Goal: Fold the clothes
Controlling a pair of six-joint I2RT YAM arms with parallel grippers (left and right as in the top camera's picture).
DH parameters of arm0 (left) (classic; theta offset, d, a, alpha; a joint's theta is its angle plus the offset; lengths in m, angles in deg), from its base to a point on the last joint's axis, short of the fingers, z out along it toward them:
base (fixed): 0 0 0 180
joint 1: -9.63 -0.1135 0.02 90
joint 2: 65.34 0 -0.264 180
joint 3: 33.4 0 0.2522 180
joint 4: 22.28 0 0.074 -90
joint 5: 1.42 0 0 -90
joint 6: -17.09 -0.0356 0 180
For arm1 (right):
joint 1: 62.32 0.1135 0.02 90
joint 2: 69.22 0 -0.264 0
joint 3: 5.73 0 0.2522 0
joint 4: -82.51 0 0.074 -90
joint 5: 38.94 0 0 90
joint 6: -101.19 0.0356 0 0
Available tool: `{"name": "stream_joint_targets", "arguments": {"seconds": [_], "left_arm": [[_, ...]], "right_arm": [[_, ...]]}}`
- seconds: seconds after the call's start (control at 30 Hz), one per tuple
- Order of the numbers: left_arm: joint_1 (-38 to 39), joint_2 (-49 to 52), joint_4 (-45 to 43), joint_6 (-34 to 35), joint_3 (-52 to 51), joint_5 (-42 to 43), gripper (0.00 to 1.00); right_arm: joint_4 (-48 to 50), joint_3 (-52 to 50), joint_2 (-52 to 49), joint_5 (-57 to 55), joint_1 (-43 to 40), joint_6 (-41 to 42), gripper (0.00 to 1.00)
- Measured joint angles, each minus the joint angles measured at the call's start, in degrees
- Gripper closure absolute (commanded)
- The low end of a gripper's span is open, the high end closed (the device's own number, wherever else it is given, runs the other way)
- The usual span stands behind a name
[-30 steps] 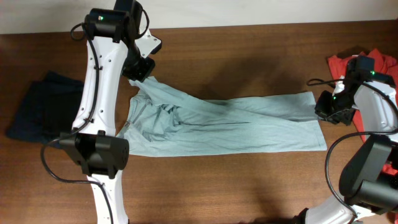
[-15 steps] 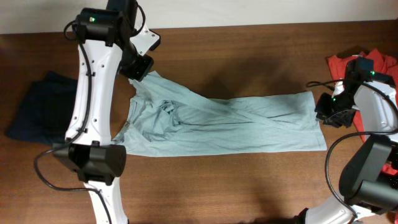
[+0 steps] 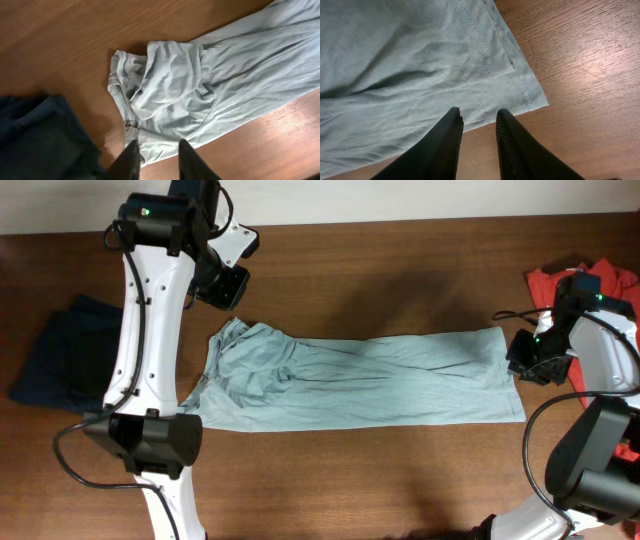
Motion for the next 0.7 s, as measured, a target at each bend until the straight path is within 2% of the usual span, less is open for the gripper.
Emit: {"name": "stream_joint_targets", "arguments": {"seconds": [0.07, 0.13, 0.2, 0.3, 0.53, 0.63, 0.7], "left_arm": [[0.0, -0.2, 0.0, 0.4, 0.0, 0.1, 0.69], [0.0, -1.3, 0.0, 0.4, 0.0, 0.2, 0.68], [0.0, -3.7, 0.0, 0.9, -0.2, 0.2, 0.5], [0.0, -10.6, -0.1, 1.8, -0.2, -0.5, 0.43], [-1.8, -30.2, -0.2, 6.8, -0.7, -4.7, 0.36], [-3.3, -34.1, -0.6, 7.8, -6.8, -4.8, 0.36], [-3.8, -34.2, -5.3, 8.2, -15.2, -4.3, 0.31]], "right_arm": [[0.0, 0.0, 0.0, 0.0, 0.0, 0.0, 0.72], [0.0, 0.0, 0.0, 0.5, 0.0, -0.1, 0.65], [0.1, 0.0, 0.0, 1.6, 0.0, -0.7, 0.62], [0.3, 0.0, 0.0, 3.8, 0.0, -1.4, 0.58], [0.0, 0.0, 0.0, 8.1, 0.0, -1.7, 0.5], [-0.4, 0.0, 0.0, 9.2, 0.0, -1.8, 0.47], [-0.7, 0.0, 0.0, 9.4, 0.0, -1.8, 0.45]]}}
